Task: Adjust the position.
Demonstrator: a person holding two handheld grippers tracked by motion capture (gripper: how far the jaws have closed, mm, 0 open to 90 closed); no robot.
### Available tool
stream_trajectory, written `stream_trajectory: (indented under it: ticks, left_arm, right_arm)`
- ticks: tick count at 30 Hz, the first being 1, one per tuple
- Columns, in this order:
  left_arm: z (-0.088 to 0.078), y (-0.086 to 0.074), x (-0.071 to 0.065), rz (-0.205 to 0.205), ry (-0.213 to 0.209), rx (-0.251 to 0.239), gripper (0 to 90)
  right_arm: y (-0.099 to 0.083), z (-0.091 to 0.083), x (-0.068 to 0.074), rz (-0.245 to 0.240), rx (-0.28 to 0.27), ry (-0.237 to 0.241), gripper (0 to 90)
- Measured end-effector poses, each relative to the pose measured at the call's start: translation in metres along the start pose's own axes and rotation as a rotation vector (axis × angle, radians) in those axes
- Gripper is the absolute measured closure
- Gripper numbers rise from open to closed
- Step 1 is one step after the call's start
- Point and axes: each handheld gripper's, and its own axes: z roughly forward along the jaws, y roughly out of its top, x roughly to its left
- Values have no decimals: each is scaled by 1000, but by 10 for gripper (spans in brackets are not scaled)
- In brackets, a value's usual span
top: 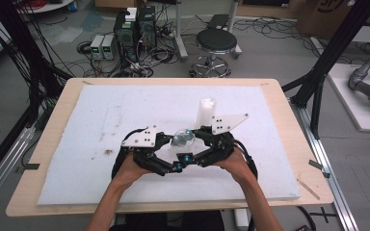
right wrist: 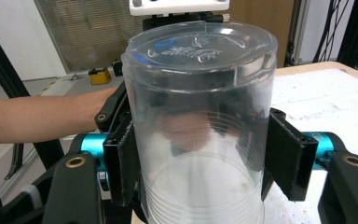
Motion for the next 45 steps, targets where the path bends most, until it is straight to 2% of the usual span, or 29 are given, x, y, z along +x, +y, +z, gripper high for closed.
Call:
stream_trajectory:
  ticks: [3, 8, 16, 19, 21, 24, 27, 30, 31, 32, 34, 35, 36, 37, 38, 39, 42, 45]
  left_arm:
    - [0, 0, 0, 2, -3, 4, 306]
    - [0, 0, -1, 3, -8, 6, 308]
    - [-2, 0, -1, 8, -4, 20, 308]
    - [-8, 1, -1, -12, -13, 50, 308]
    - [-13, 3, 0, -7, -8, 96, 307]
    - [-20, 9, 2, 15, 6, 198, 307]
    - [-27, 15, 4, 35, 11, 290, 308]
    - [-32, 21, 7, 36, 8, 384, 308]
    - [-32, 21, 7, 36, 8, 384, 307]
    - [-33, 24, 8, 44, 5, 439, 307]
    - [-34, 27, 9, 48, -6, 499, 307]
    - [-33, 30, 10, 59, -16, 572, 307]
    - [-33, 31, 11, 57, -16, 602, 307]
    - [-33, 33, 12, 48, -20, 628, 307]
    - [-33, 33, 12, 48, -20, 628, 308]
    - [-32, 36, 15, 43, -31, 685, 307]
    - [-31, 40, 17, 41, -37, 758, 307]
    - [-29, 41, 17, 32, -41, 809, 307]
  right_arm:
    - [0, 0, 0, 1, 3, 1, 340]
    - [0, 2, 1, -2, 9, -6, 207]
    - [0, 1, 2, -10, 16, -5, 196]
    - [0, -2, 2, -11, 21, -12, 196]
    - [1, -4, 2, -17, 30, -18, 196]
    - [3, -7, 3, -21, 53, -31, 196]
    - [5, -8, 4, -42, 101, -45, 196]
    - [7, -9, 8, -60, 158, -55, 196]
    - [7, -9, 8, -60, 158, -55, 196]
    - [8, -9, 9, -69, 176, -59, 196]
    - [10, -9, 10, -83, 223, -56, 196]
    - [10, -9, 10, -79, 240, -55, 196]
    - [10, -8, 10, -77, 259, -53, 197]
    - [10, -7, 9, -80, 282, -51, 196]
    - [11, -6, 9, -77, 311, -57, 196]
    - [11, -4, 8, -82, 345, -61, 197]
    - [13, 0, 9, -106, 444, -79, 196]
    - [16, 3, 8, -124, 518, -94, 196]
